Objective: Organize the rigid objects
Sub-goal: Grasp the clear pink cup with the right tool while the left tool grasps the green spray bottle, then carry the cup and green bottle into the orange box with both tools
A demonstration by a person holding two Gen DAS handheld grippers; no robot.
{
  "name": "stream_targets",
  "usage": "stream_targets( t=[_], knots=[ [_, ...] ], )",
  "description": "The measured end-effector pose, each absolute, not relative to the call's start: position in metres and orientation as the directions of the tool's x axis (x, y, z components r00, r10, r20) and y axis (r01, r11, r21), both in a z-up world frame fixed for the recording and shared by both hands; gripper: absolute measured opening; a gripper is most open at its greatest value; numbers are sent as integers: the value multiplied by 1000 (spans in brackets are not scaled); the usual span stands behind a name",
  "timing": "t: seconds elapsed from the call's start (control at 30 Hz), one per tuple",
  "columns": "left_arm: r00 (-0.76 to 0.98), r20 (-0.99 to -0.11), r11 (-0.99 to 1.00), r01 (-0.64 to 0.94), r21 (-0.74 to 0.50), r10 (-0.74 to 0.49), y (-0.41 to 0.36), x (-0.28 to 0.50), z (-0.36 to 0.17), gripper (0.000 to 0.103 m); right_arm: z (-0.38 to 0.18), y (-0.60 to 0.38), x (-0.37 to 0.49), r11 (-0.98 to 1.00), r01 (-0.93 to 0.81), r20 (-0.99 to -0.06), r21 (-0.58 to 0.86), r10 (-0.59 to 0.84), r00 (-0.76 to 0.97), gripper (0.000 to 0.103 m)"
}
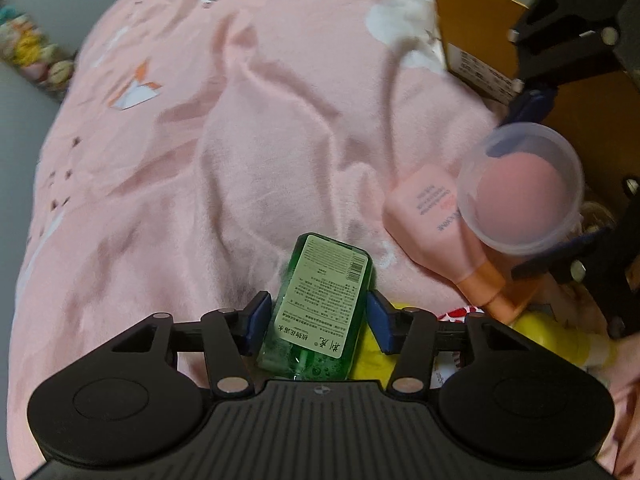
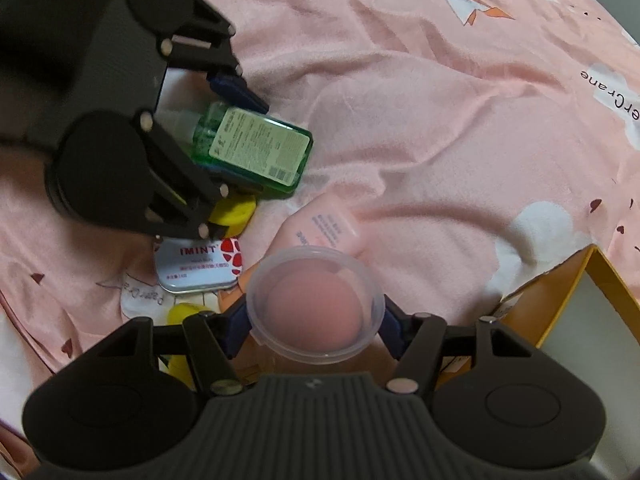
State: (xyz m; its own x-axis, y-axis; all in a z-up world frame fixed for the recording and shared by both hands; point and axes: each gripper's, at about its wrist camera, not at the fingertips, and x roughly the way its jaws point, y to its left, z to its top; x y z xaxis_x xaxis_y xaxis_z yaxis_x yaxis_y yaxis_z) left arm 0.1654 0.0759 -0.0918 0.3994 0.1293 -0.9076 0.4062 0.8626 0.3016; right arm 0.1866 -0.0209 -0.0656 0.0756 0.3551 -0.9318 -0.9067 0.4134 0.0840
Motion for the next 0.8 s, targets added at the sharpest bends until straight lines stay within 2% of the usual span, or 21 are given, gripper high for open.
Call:
stream_targets(
  t=[0.2, 0.4, 0.67, 0.8],
  knots=[
    [438, -897, 972, 180, 154, 61, 101, 158, -69, 57, -37, -37, 180, 451, -888, -895, 90, 428, 126, 64],
    [560, -828, 990, 88, 107, 40, 102, 134, -40, 54, -9, -58, 174, 486, -869, -850, 92, 493, 186, 64],
    [672, -741, 997, 62, 49, -5, 90, 119, 2, 52, 24, -80, 170, 541, -836, -789, 91, 552, 271, 64],
    [721, -688, 996, 92, -14, -77, 76, 111, 25, 52, 44, -105, 173, 587, -805, -746, 84, 573, 339, 64]
  ],
)
